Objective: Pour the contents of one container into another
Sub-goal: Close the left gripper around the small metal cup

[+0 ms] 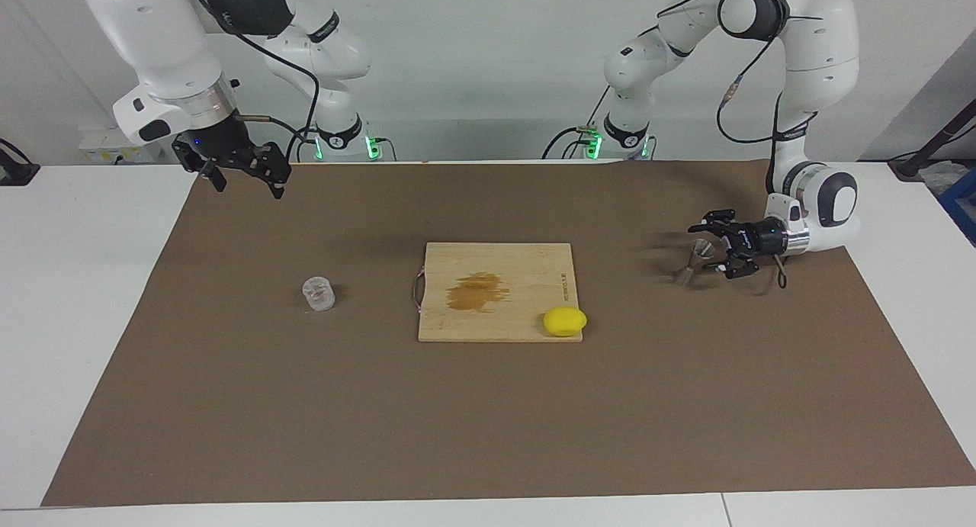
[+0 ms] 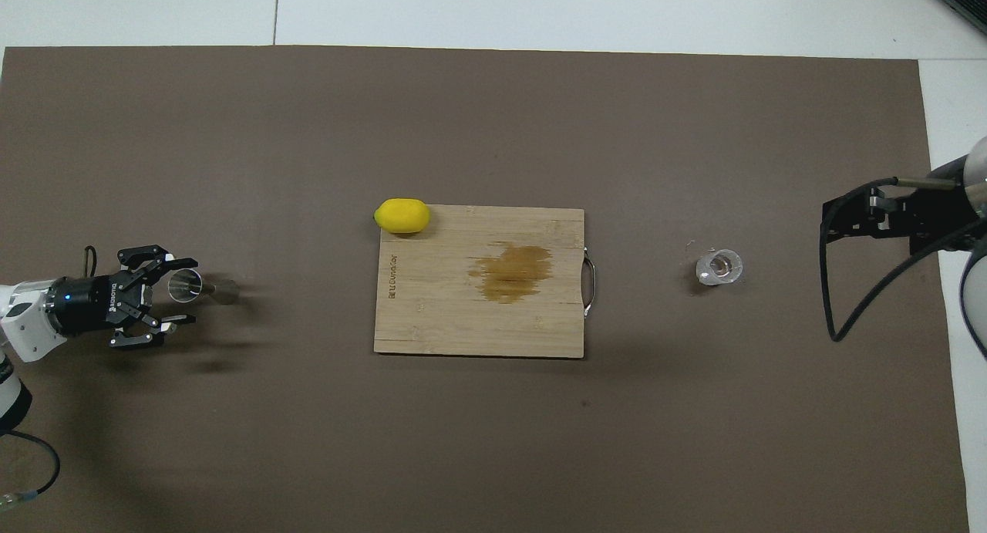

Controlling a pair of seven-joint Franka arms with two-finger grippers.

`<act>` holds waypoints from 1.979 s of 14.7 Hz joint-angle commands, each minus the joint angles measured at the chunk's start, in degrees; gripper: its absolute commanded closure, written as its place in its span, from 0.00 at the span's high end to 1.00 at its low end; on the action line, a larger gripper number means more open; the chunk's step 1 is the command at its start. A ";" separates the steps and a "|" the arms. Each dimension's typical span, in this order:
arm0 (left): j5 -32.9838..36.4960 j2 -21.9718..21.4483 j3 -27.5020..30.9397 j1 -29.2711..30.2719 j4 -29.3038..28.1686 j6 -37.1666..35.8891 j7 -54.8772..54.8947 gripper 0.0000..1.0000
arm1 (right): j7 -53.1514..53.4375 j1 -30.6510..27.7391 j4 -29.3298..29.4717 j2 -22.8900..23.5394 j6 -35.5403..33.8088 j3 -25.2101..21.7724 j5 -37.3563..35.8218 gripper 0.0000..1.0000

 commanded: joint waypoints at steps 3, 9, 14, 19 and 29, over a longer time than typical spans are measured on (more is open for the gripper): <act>-1.12 0.02 0.18 0.41 -0.10 -0.56 1.29 0.79 | -0.17 -0.70 -1.47 -1.35 0.25 0.32 -0.05 1.00; -1.12 0.02 0.27 0.50 -0.02 -0.56 1.29 0.54 | -0.08 -0.70 -1.47 -1.35 0.25 0.32 -0.05 1.00; -1.12 0.02 0.27 0.50 -0.02 -0.29 1.29 0.38 | -0.17 -0.70 -1.47 -1.35 0.16 0.32 -0.05 1.00; -1.04 0.02 0.27 0.50 0.07 -0.29 1.29 0.26 | -0.26 -0.70 -1.47 -1.35 0.25 0.23 -0.05 1.00; -1.12 0.02 0.18 -0.29 0.25 -0.90 0.50 0.19 | -0.17 -0.70 -1.39 -1.27 0.34 0.23 -0.05 1.00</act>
